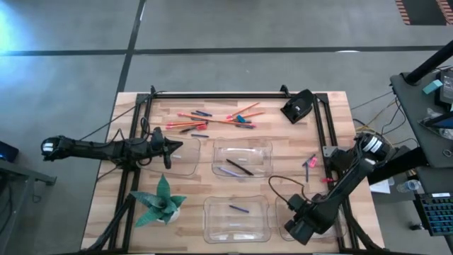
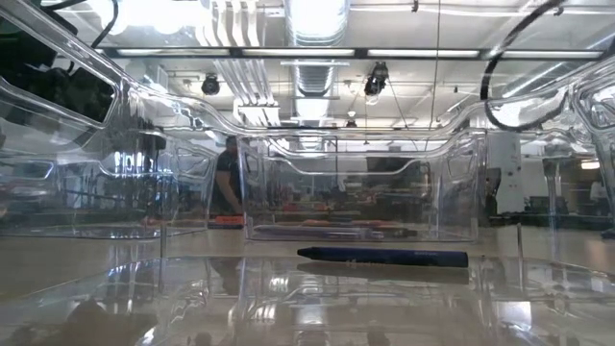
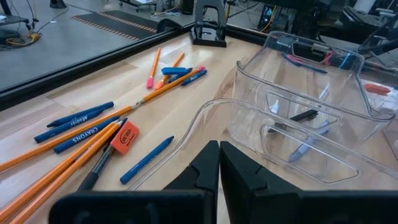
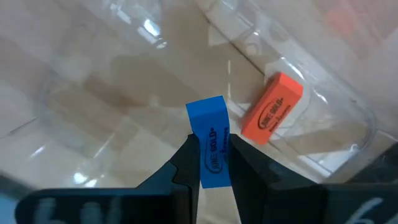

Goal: Sort crayons/erasers/pens/pencils in bins
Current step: Put the blue eraser into the bottom right transparent bin

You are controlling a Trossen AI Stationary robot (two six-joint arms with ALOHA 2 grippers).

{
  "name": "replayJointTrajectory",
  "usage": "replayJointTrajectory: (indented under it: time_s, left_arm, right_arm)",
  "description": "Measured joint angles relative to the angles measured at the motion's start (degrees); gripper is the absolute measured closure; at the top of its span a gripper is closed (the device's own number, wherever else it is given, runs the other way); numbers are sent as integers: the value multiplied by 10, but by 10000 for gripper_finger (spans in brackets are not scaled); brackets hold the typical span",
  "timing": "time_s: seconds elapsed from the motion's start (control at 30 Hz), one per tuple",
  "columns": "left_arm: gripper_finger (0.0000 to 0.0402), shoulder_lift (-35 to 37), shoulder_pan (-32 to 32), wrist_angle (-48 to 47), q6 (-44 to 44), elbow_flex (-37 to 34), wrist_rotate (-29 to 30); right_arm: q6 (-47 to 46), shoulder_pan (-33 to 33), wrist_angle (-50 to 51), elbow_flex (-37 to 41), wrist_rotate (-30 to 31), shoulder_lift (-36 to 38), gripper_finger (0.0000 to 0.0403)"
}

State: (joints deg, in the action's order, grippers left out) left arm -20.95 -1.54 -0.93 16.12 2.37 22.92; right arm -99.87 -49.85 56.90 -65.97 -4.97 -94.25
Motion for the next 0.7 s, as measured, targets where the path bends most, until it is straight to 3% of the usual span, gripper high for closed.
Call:
replayJointTrajectory:
  time_s: [0.7]
  left_arm:
    - [402,0,0,0,0,0,0]
  right_arm:
    - [-6,2,1,25,19,-37,329]
